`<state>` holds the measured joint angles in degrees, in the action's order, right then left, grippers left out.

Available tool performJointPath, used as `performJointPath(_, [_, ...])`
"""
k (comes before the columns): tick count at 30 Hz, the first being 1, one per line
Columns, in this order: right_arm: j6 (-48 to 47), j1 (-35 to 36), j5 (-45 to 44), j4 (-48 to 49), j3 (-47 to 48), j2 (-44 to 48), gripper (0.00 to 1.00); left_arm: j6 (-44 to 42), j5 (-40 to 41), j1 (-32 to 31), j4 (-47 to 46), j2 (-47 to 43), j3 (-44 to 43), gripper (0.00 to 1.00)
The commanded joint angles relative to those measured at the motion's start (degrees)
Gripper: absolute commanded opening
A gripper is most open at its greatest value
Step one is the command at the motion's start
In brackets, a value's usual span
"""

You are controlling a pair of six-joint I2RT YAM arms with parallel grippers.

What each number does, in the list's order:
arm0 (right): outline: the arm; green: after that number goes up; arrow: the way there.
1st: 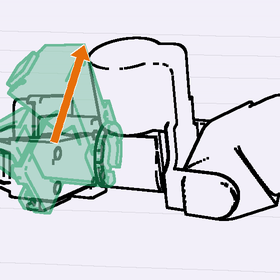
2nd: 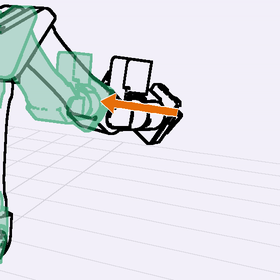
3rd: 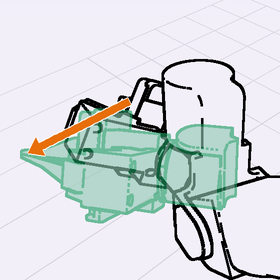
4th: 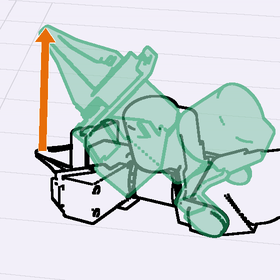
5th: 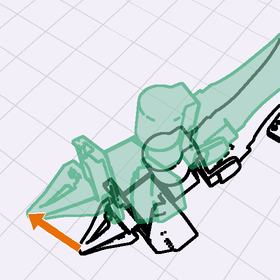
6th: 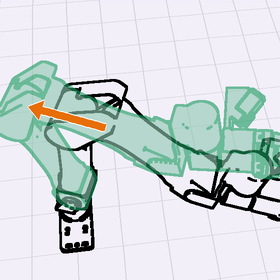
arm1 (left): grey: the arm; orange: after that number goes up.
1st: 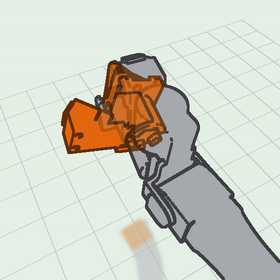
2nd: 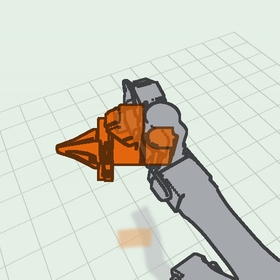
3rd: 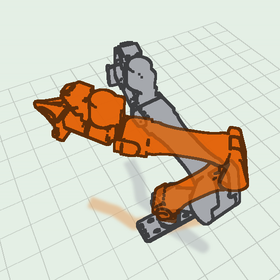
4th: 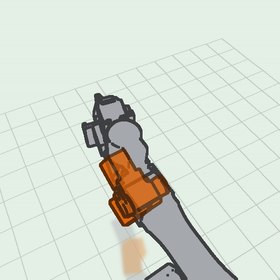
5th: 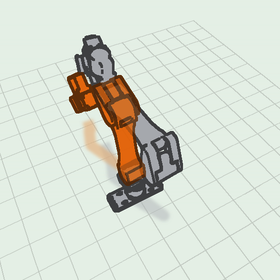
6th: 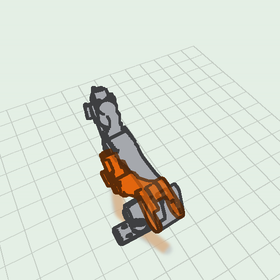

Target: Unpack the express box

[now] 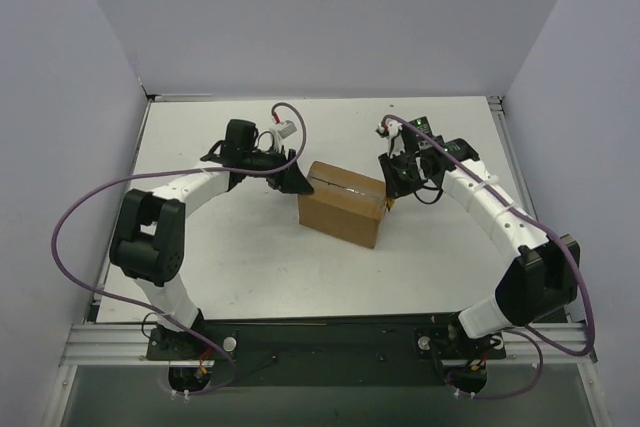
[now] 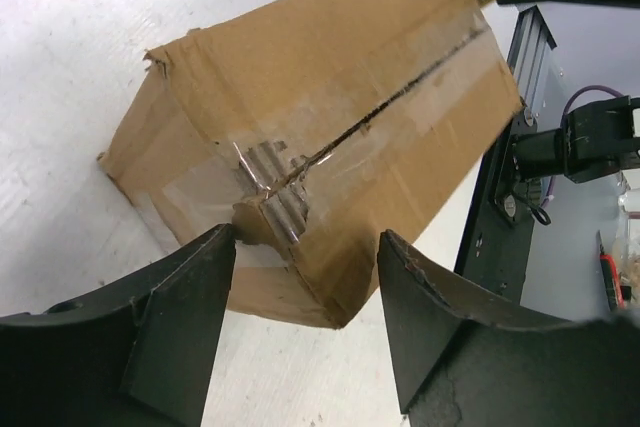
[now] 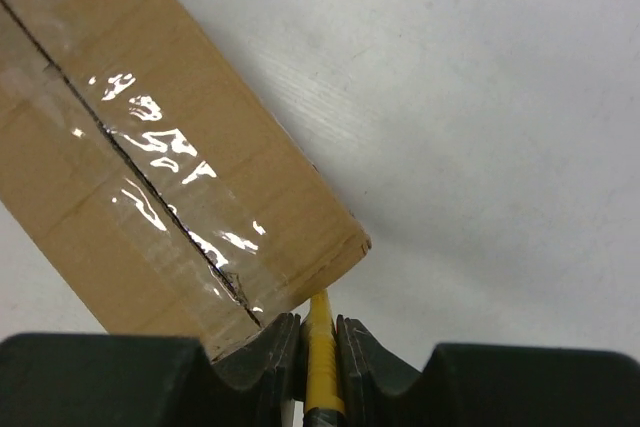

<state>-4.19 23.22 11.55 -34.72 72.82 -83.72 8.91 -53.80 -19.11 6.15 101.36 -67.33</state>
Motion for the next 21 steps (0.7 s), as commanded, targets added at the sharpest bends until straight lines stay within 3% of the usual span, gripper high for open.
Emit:
performJointPath(1, [0.32,0.16,-1.53,2.64,6.27,-4.51,0.0,-1.42,-2.1,3.19,2.61,-6.96,1.67,0.68])
performJointPath(3, [0.49,0.16,-1.62,2.9,7.51,-6.7,0.0,-3.62,-2.79,4.78,5.96,-8.37,2.12,0.65])
performJointPath(7, [-0.73,-1.68,-5.75,2.46,9.45,-6.2,0.0,-15.11,-2.97,9.26,21.22,-10.39,-1.39,0.61])
performJointPath(8, [-2.48,-2.82,-4.88,2.2,11.19,-5.58,0.0,-17.06,-3.15,10.4,22.92,-11.18,-2.53,0.61])
performJointPath(10, [-3.46,-7.12,4.84,2.02,13.83,-3.12,0.0,-23.02,-4.81,10.68,24.43,-14.78,-5.26,0.65])
performJointPath(12, [-5.56,-10.2,12.76,3.25,16.82,-0.84,0.0,-24.99,-5.61,9.63,20.34,-17.93,-6.84,0.69])
performJointPath(16, [-12.41,-11.53,34.69,8.34,17.54,1.98,0.0,-19.91,-7.28,6.29,6.97,-18.75,-9.91,0.77])
performJointPath(18, [-16.36,-11.53,41.5,11.77,16.05,2.51,0.0,-17.79,-7.72,3.4,3.18,-15.6,-12.9,0.79])
performJointPath(21, [-13.94,-10.39,47.85,19.93,14.37,2.08,0.0,-15.07,-9.65,-0.2,2.2,-9.53,-20.89,0.79])
